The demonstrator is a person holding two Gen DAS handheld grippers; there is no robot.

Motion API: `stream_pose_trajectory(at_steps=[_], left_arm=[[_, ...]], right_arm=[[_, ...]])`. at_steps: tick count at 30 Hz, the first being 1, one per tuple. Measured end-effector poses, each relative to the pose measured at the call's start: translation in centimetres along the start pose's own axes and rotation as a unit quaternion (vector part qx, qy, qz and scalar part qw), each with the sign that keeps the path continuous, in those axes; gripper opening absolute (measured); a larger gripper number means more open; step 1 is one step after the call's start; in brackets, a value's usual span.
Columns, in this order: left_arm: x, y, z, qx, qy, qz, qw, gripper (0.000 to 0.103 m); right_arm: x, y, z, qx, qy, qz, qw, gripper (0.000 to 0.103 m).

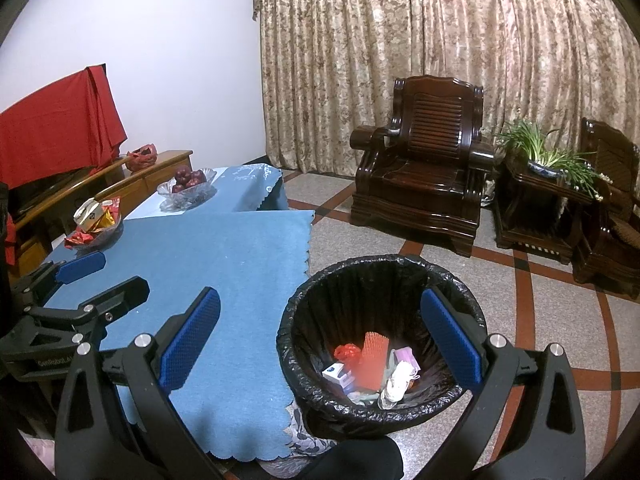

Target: Collect trash

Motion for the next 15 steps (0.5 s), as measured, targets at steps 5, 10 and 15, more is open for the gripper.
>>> stream_pose_trajectory(at_steps=[5, 10, 15], left_arm=[[-0.06, 0.07, -0.01, 0.0, 0.0, 0.0, 1.0, 0.097], [-0.05, 0.07, 0.02, 0.0, 0.0, 0.0, 1.0, 0.097], [-0.05, 0.07, 0.08, 0.0, 0.0, 0.0, 1.0, 0.097]], right_arm=[[0.01, 0.04, -0.03, -0.001, 0.0, 0.001, 1.0, 0.098], [0.02, -0.01, -0.01, 0.0, 0.0, 0.0, 1.0, 0.098], [0.0, -0.05, 0.01, 0.0, 0.0, 0.0, 1.0, 0.098]])
Point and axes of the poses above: each gripper's, at about its wrist camera, not at the fingertips, and x roughly the way its jaws point, z to its right, y to its top, the point moved 10 cm from there along x, roughly the way its jaws point, and after that the axes turned 3 degrees about x, right-handed, at the moved point
